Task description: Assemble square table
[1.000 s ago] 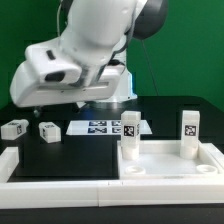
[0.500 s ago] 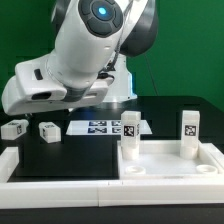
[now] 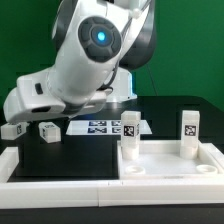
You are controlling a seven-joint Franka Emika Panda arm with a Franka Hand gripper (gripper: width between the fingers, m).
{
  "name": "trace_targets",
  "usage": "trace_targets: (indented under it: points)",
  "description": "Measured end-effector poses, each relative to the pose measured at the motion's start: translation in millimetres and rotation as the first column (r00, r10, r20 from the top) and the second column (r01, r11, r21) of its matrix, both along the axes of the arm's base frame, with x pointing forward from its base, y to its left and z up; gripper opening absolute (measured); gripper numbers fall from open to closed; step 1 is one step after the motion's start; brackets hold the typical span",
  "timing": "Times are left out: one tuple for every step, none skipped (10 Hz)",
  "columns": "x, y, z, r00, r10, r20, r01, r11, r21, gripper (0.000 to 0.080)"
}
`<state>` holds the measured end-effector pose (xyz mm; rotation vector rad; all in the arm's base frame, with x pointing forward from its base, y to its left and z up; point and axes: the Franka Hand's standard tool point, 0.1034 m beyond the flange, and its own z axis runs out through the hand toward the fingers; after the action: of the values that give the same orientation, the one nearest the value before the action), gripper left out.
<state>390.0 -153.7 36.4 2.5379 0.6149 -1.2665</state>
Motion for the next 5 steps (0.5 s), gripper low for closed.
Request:
trace_targets:
  points:
    - [-3.3, 4.4, -3.4, 0.999, -0.005, -0.034, 0.004, 1.0, -0.023, 0.0649]
    - [-2.8, 7.3, -10.2, 0.999, 0.004, -0.048, -0.005, 1.0, -0.027, 0.0649]
    - [-2.8, 10.0, -13.8, 0.999, 0.012, -0.049, -0.013, 1.0, -0.024, 0.0649]
    - [-1.0, 9.7, -15.3, 0.999, 0.017, -0.039, -0.018, 1.0, -0.018, 0.0649]
    - [0.0, 8.6, -16.4, 0.999, 0.021, -0.032, -0.021, 1.0, -0.014, 0.0649]
